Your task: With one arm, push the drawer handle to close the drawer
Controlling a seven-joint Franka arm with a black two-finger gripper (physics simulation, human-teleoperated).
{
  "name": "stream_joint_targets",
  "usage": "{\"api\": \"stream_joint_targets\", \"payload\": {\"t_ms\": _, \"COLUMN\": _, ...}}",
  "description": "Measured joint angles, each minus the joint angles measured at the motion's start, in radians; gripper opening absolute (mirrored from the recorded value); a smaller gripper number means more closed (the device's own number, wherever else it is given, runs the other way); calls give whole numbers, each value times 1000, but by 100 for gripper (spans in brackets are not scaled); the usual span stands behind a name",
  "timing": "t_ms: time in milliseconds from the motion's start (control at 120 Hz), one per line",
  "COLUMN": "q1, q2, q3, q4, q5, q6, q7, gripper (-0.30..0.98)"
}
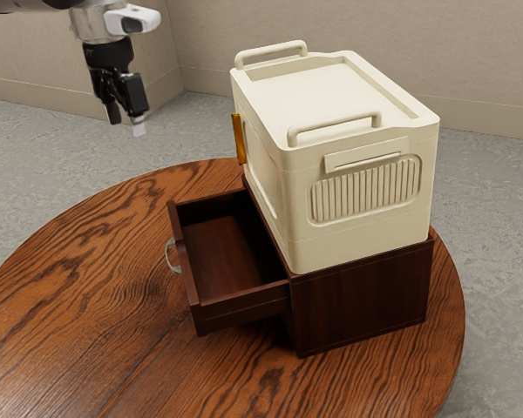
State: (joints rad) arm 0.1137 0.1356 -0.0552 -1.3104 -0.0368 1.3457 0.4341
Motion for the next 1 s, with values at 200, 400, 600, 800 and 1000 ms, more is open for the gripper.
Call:
{"api": "stream_joint_targets", "payload": {"t_ms": 200, "q1": -3, "q2": -7, "q3": -5, "q4": 20, "q5": 4, "q6": -9, "q7": 89, "gripper": 69}}
{"api": "stream_joint_targets", "payload": {"t_ms": 400, "q1": -113, "q2": -186, "q3": -77, "q4": 35, "q5": 48, "q6": -41, "q7": 219, "gripper": 69}}
{"api": "stream_joint_targets", "payload": {"t_ms": 600, "q1": -59, "q2": -285, "q3": -93, "q4": -396, "q5": 65, "q6": 16, "q7": 305, "gripper": 27}}
{"api": "stream_joint_targets", "payload": {"t_ms": 800, "q1": 49, "q2": -380, "q3": -33, "q4": -756, "q5": 64, "q6": 199, "q7": 372, "gripper": 1}}
{"api": "stream_joint_targets", "payload": {"t_ms": 1000, "q1": 51, "q2": -333, "q3": 22, "q4": -875, "q5": 81, "q6": 443, "q7": 429, "gripper": -6}}
